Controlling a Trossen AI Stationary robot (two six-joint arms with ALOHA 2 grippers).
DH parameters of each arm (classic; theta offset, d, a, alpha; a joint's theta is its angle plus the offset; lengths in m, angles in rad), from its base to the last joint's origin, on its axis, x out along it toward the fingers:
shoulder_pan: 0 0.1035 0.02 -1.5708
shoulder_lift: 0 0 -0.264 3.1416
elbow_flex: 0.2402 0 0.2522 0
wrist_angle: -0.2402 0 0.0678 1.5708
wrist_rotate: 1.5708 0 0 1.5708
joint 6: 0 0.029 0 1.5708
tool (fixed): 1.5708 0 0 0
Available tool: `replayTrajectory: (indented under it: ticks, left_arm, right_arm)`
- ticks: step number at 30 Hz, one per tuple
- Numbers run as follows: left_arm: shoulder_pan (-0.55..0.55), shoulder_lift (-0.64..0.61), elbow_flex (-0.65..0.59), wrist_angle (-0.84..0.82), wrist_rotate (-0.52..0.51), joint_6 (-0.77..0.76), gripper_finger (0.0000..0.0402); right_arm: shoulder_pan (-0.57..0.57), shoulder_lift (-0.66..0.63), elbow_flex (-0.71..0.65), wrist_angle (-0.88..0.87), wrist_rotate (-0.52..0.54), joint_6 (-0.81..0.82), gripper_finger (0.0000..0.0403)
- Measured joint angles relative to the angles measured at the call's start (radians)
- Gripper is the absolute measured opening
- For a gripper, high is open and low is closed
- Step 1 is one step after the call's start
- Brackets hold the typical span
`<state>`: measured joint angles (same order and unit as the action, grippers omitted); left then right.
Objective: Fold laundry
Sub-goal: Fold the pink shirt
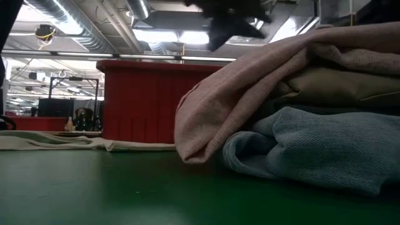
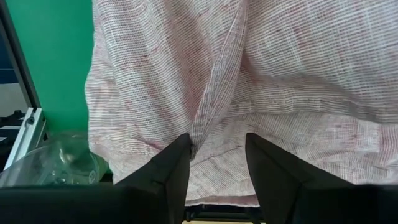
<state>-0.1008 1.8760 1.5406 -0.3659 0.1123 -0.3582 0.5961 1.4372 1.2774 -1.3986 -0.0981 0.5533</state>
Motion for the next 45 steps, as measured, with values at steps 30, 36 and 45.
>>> replayTrajectory:
  ticks: [30,36,45]
  left_arm:
    - [-0.321,-0.172,-0.066,-0.603,-0.196,-0.275,0.0117]
    - [-0.394,-0.352,-0.234,-0.577,-0.341,-0.459,0.0117]
    - [-0.49,-0.564,-0.676,0.015,-0.514,-0.66,0.0117]
  right_arm:
    - [0.0,0.0,0.001,-0.011,-0.008,-0.001,0.0156]
    - [0.0,0.0,0.001,-0.011,-0.008,-0.001,0.0156]
    - [0.0,0.0,0.001,-0.011,-0.008,-0.001,0.0156]
